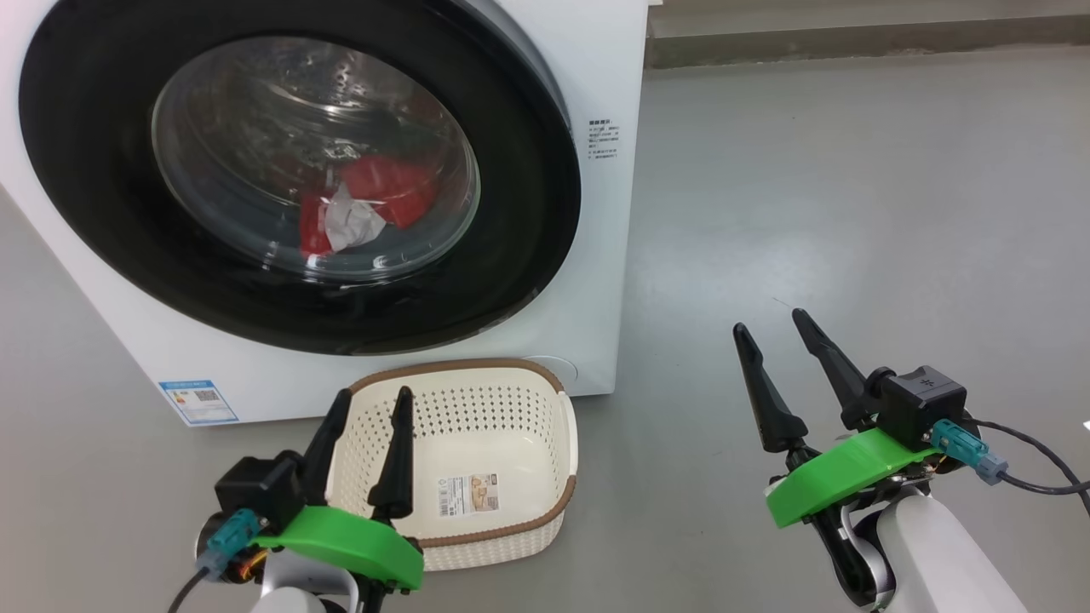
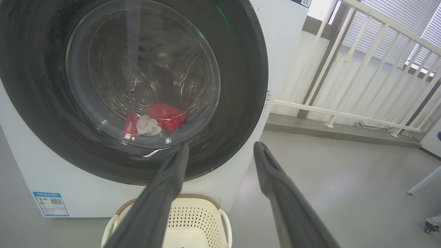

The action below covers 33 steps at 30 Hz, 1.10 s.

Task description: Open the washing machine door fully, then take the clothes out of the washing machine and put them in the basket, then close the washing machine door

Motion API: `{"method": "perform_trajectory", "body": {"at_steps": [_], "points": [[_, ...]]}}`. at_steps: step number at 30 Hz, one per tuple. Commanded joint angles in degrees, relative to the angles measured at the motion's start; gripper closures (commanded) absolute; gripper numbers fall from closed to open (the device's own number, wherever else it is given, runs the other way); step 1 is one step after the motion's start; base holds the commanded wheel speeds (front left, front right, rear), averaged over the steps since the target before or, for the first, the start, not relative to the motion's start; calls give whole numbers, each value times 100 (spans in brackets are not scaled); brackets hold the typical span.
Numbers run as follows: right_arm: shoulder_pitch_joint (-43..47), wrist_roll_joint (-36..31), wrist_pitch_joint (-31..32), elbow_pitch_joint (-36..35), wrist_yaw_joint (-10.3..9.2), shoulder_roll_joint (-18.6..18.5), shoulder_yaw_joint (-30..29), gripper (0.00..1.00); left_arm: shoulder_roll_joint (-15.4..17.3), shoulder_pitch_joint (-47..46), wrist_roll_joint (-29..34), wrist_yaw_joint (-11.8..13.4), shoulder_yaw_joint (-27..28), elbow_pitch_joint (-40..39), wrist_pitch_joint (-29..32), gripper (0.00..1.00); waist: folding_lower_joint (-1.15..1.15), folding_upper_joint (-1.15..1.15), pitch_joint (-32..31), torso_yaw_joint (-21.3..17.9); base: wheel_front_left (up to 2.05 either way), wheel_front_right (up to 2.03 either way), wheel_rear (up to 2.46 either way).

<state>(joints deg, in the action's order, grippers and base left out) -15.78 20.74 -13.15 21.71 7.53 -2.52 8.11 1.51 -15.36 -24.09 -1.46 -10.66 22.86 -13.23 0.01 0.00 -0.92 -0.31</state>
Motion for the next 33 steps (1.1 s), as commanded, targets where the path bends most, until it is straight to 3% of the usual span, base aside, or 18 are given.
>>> {"method": "perform_trajectory", "body": {"at_steps": [1, 7, 33], "points": [[-272, -189, -97, -163, -4, -27, 145, 0, 128, -262, 197, 53, 122, -100, -88, 0, 0, 0, -6, -3, 0, 0, 0], [-321, -426, -185, -71, -4, -36, 176, 0, 137, -332, 546, 96, 93, -107, -177, 0, 0, 0, -22, -14, 0, 0, 0], [-251, -580, -185, 210, -4, -36, -295, 0, 165, -199, 523, 228, 339, -57, -177, 0, 0, 0, -107, 14, 0, 0, 0]]}}
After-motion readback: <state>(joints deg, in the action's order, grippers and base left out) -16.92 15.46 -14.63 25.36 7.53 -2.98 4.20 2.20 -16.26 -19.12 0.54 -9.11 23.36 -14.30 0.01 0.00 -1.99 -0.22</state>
